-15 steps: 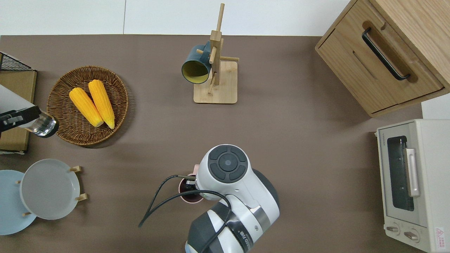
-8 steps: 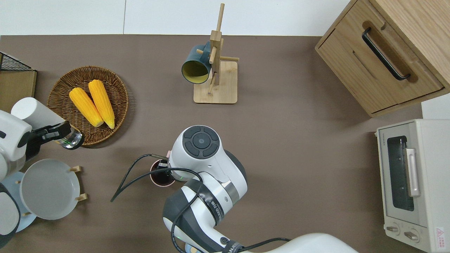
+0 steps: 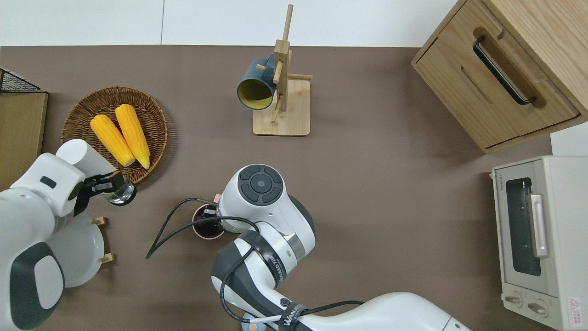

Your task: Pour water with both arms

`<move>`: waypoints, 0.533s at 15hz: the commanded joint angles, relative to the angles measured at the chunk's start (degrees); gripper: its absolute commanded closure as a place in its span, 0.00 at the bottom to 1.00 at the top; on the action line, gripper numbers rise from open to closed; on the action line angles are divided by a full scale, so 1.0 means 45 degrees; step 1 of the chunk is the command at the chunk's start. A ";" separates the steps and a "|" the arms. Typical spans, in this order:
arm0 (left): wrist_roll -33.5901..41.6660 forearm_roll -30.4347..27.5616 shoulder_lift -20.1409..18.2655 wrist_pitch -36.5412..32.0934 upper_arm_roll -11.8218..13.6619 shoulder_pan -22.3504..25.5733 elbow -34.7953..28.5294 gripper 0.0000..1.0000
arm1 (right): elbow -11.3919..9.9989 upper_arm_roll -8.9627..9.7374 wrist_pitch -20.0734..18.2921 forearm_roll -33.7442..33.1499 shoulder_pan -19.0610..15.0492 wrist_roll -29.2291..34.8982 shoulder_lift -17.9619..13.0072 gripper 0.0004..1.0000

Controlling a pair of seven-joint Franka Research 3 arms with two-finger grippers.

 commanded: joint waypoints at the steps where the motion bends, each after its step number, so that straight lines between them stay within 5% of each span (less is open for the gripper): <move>1: -0.0308 0.0269 -0.0388 0.0373 0.0067 -0.0035 -0.0268 1.00 | 0.0874 -0.0085 -0.0088 0.0145 0.0164 0.1295 0.0202 0.01; 4: -0.0269 0.0250 -0.0368 0.0354 0.0067 -0.0054 -0.0268 1.00 | 0.1597 -0.0065 -0.0615 0.0262 0.0183 0.2176 0.0047 0.01; 8: -0.0269 0.0153 -0.0388 0.0197 0.0067 -0.0405 -0.0327 1.00 | 0.1482 -0.0143 -0.0831 0.1550 -0.0342 0.2002 -0.1065 0.01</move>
